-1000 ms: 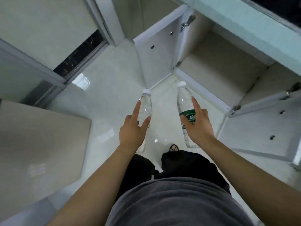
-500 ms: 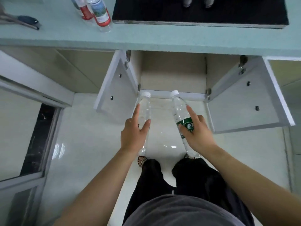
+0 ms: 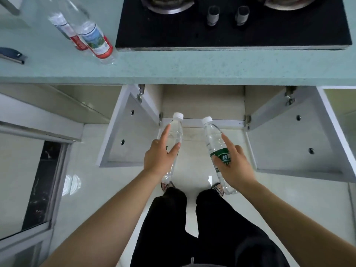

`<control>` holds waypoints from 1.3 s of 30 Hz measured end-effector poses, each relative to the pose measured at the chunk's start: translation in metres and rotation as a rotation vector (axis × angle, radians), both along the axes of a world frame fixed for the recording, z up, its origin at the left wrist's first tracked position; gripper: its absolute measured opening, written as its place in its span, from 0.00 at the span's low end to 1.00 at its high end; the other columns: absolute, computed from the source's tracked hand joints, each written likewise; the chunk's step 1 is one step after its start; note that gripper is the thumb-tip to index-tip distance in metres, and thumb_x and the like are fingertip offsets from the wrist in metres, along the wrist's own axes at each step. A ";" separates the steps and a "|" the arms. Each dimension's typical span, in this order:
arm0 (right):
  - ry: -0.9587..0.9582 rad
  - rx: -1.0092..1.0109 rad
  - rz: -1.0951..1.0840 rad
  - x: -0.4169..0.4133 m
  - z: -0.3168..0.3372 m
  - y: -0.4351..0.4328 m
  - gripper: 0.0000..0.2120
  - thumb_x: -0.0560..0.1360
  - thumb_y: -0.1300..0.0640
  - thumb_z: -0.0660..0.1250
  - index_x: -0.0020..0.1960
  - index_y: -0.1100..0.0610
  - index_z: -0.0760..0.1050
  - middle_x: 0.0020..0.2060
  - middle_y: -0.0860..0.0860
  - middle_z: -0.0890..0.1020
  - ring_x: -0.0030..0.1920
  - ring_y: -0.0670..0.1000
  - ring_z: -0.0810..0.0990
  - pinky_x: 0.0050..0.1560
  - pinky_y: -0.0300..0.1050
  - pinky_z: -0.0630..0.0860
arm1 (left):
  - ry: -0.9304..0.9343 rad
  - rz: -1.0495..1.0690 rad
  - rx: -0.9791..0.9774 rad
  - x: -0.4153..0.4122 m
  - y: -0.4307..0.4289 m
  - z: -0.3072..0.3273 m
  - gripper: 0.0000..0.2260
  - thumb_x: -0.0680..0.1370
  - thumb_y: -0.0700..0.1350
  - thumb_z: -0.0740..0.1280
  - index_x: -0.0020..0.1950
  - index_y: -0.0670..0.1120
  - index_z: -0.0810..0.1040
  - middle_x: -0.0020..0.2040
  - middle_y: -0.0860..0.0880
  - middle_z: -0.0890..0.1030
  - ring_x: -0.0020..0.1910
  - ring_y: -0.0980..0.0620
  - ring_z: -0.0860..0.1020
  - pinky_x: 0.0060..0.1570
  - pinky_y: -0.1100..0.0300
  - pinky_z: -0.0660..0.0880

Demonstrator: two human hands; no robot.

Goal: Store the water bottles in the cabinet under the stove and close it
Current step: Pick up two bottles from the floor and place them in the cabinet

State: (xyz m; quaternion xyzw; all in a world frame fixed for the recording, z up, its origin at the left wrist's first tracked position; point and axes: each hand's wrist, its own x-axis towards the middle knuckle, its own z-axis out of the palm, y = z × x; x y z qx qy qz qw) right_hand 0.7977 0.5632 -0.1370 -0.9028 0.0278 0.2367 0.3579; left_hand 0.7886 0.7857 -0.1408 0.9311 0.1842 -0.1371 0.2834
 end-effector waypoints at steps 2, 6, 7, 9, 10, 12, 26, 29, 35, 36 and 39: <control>0.021 -0.009 -0.024 0.015 -0.017 0.002 0.32 0.75 0.46 0.63 0.73 0.39 0.49 0.52 0.49 0.68 0.42 0.49 0.74 0.40 0.41 0.69 | 0.027 -0.027 0.000 0.021 0.002 -0.017 0.28 0.77 0.60 0.58 0.74 0.63 0.50 0.55 0.44 0.75 0.52 0.44 0.76 0.45 0.57 0.67; 0.007 -0.028 -0.090 0.047 -0.067 0.013 0.33 0.75 0.47 0.63 0.74 0.41 0.49 0.53 0.51 0.69 0.43 0.53 0.76 0.43 0.44 0.71 | 0.032 -0.130 0.006 0.067 0.011 -0.069 0.28 0.77 0.61 0.58 0.73 0.64 0.49 0.53 0.44 0.75 0.52 0.43 0.76 0.47 0.55 0.68; 0.002 -0.027 -0.105 0.057 -0.084 0.016 0.33 0.75 0.47 0.63 0.74 0.41 0.49 0.53 0.51 0.69 0.44 0.53 0.76 0.44 0.45 0.72 | 0.024 -0.148 0.016 0.078 0.013 -0.083 0.28 0.77 0.61 0.58 0.74 0.64 0.50 0.52 0.44 0.75 0.52 0.43 0.76 0.47 0.55 0.68; 0.009 -0.027 -0.135 0.073 -0.119 0.018 0.33 0.75 0.47 0.63 0.74 0.40 0.48 0.54 0.51 0.69 0.43 0.53 0.76 0.44 0.45 0.73 | 0.024 -0.158 0.042 0.098 0.016 -0.115 0.28 0.77 0.61 0.58 0.74 0.64 0.51 0.53 0.43 0.75 0.53 0.42 0.76 0.48 0.54 0.68; 0.009 -0.028 -0.146 0.082 -0.139 0.018 0.33 0.75 0.47 0.62 0.74 0.39 0.48 0.54 0.51 0.69 0.43 0.53 0.76 0.44 0.45 0.73 | 0.020 -0.157 0.051 0.108 0.016 -0.135 0.28 0.77 0.61 0.58 0.74 0.63 0.51 0.53 0.43 0.75 0.53 0.42 0.76 0.49 0.54 0.68; 0.003 -0.037 -0.153 0.099 -0.182 0.017 0.33 0.75 0.46 0.62 0.73 0.38 0.47 0.54 0.51 0.68 0.42 0.53 0.76 0.43 0.44 0.72 | 0.008 -0.148 0.038 0.127 0.016 -0.180 0.28 0.76 0.61 0.59 0.74 0.62 0.52 0.55 0.42 0.76 0.54 0.41 0.76 0.50 0.54 0.69; -0.225 0.042 -0.057 0.242 -0.571 0.034 0.31 0.75 0.49 0.63 0.73 0.41 0.51 0.56 0.55 0.69 0.47 0.58 0.78 0.51 0.49 0.75 | -0.172 -0.175 0.049 0.260 0.045 -0.566 0.28 0.74 0.65 0.57 0.72 0.68 0.50 0.57 0.45 0.79 0.53 0.43 0.78 0.48 0.57 0.69; -0.262 0.032 -0.058 0.259 -0.626 0.042 0.31 0.76 0.50 0.62 0.74 0.42 0.51 0.56 0.55 0.69 0.48 0.58 0.78 0.52 0.49 0.75 | -0.223 -0.233 0.108 0.282 0.064 -0.610 0.27 0.75 0.63 0.58 0.71 0.68 0.51 0.49 0.45 0.79 0.50 0.42 0.78 0.47 0.54 0.70; -0.263 -0.012 -0.052 0.270 -0.658 0.062 0.30 0.76 0.48 0.61 0.72 0.39 0.50 0.54 0.55 0.70 0.46 0.56 0.78 0.48 0.48 0.75 | -0.298 -0.126 0.043 0.319 0.078 -0.629 0.29 0.75 0.63 0.60 0.71 0.69 0.48 0.53 0.43 0.79 0.48 0.41 0.78 0.53 0.50 0.74; -0.275 -0.006 -0.054 0.274 -0.662 0.066 0.30 0.76 0.47 0.61 0.72 0.39 0.50 0.54 0.54 0.70 0.46 0.56 0.78 0.47 0.48 0.75 | -0.335 -0.103 0.024 0.326 0.080 -0.633 0.30 0.74 0.62 0.61 0.70 0.70 0.48 0.52 0.43 0.79 0.46 0.42 0.78 0.51 0.48 0.75; -0.333 0.000 -0.048 0.283 -0.675 0.073 0.31 0.75 0.47 0.62 0.72 0.38 0.49 0.55 0.53 0.70 0.44 0.54 0.78 0.45 0.48 0.76 | -0.476 -0.037 0.015 0.344 0.083 -0.642 0.34 0.74 0.60 0.64 0.73 0.66 0.46 0.55 0.42 0.77 0.46 0.41 0.78 0.47 0.48 0.76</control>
